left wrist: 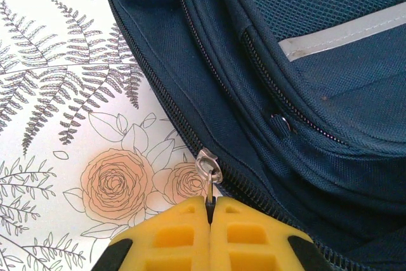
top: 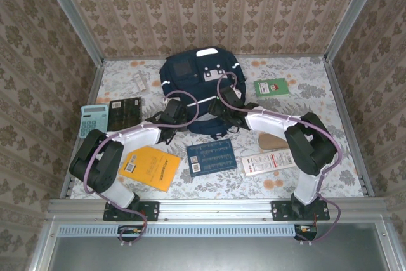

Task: Pack the student bag

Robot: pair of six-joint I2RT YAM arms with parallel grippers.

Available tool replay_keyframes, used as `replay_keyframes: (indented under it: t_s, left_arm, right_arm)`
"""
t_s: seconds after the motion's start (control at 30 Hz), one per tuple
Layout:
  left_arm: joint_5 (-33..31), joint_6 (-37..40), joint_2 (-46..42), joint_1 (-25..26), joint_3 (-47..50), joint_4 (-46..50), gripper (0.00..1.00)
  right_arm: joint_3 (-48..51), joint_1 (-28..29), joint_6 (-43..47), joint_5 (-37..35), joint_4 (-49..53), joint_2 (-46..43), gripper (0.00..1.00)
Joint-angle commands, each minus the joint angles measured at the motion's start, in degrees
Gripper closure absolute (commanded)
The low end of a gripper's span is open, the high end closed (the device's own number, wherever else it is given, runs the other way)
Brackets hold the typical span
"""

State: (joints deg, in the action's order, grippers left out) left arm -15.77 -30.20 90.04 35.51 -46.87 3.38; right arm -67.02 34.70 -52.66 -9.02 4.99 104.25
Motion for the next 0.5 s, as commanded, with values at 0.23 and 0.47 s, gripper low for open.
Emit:
replay_keyframes:
  t_s: [0.23,0.47]
  left_arm:
    - [-0.39,-0.24,1.7,1.05,-1.45,-0.06,1.0]
    - [-0.34,-0.22,2.26,1.38,-1.82,0.02,1.0]
  right_arm:
    - [-1.18,-0.36,-3.24,5.87,-6.64,4.4,0.39]
    - [-1.22,2.82,-6.94,6.29,-10.01,3.61,0.38]
